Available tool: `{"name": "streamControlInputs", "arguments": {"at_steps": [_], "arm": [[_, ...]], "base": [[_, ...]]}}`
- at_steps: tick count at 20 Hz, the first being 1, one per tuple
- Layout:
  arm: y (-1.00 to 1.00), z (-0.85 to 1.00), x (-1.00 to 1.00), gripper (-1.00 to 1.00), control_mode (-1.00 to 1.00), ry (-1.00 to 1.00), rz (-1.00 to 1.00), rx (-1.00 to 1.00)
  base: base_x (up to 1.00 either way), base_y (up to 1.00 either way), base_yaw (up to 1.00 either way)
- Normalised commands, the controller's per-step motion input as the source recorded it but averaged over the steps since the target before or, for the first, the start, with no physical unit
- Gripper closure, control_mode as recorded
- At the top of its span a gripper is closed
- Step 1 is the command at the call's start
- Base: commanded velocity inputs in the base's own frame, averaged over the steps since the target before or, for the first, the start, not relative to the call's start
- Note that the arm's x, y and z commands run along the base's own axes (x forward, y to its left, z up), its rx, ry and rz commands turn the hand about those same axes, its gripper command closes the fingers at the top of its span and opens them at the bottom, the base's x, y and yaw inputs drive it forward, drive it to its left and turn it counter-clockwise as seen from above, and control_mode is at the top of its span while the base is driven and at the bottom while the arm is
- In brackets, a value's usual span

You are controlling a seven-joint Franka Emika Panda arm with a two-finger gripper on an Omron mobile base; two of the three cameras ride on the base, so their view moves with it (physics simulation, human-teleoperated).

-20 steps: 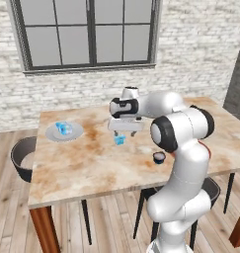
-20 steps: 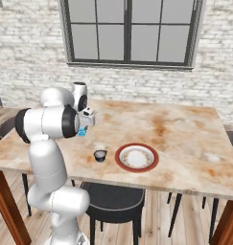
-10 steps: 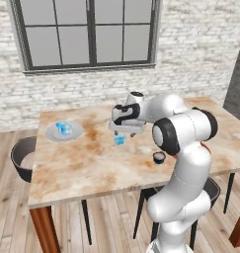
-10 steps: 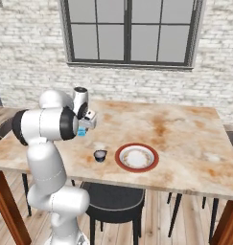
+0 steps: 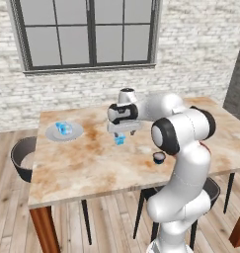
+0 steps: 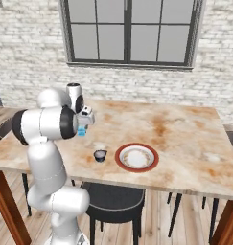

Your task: Place two yogurt containers on each plate.

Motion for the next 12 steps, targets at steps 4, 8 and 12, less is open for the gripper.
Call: {"name": "streamControlInputs", "arguments": {"at_steps": [4,8,12], "arm": [[0.0,-0.25,0.27,-1.0,-1.0,0.12,0.08,0.0],[0.02,-0.11,0.4,-1.0,-1.0,0.06,0.0,0.0],[0.16,0.0,0.21,-1.0,-1.0,0.05,0.0,0.0]], "base": [[0.0,0.0,0.0],[0.0,0.0,0.0],[0.0,0.0,0.0]]}}
